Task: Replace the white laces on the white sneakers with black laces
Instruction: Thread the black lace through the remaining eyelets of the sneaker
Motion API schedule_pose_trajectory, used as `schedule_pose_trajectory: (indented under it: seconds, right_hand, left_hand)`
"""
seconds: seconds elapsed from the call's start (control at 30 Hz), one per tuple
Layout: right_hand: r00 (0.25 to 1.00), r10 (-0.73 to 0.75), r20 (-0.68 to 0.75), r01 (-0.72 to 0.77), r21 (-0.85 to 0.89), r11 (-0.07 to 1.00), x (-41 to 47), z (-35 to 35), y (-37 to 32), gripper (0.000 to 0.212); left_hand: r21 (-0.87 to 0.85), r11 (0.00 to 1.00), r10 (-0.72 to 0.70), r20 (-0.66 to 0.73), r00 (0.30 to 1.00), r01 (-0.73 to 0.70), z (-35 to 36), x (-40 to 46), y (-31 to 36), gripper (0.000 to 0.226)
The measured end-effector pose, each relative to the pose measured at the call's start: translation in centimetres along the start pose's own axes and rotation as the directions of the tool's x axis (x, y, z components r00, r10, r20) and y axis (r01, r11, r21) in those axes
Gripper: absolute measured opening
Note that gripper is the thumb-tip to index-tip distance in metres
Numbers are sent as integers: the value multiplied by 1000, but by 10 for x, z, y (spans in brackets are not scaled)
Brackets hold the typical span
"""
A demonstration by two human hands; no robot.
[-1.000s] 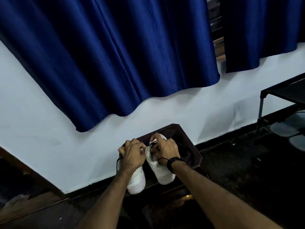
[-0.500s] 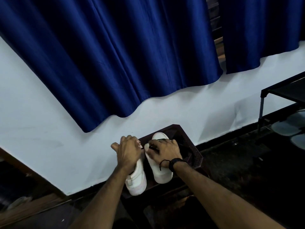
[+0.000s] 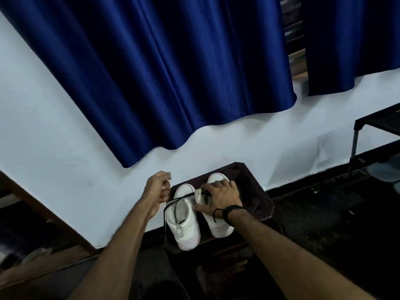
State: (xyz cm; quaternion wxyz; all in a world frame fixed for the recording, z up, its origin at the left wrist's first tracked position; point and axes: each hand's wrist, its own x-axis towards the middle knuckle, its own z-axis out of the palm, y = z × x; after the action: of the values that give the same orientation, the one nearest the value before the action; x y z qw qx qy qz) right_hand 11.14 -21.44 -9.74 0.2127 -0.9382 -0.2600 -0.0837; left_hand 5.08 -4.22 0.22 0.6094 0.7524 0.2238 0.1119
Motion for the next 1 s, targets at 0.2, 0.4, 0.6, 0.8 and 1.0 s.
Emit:
schedule_pose_trajectory:
  seconds: [0.2,0.4,0.6,0.8,1.0]
  right_hand:
    - [996,-19,-89,5,-155,988,1,0,-4,88]
    - [990,3,-139,-24,-150,988,-2,2,-5,82]
    - [989,21,-146,-41,-133,990,-5,8,-10,76]
    - [982,48,-184,-65,-90,994,-6,16,-9,71]
    - [988,36,-148,-44,-55,997,-8,10,-7,83]
  left_hand:
    - [943,179,171,250,953,-279,13,-1,-13,15]
    - [856,516,566,-364,739,26,-5,-9,7,24]
    - [821,517,426,-492,759,243,-35,2,-16,27]
    - [894,307,428,177,886,-326,12,9,-29,39]
    - [917,77,332,346,877,-391,39,15,-38,28]
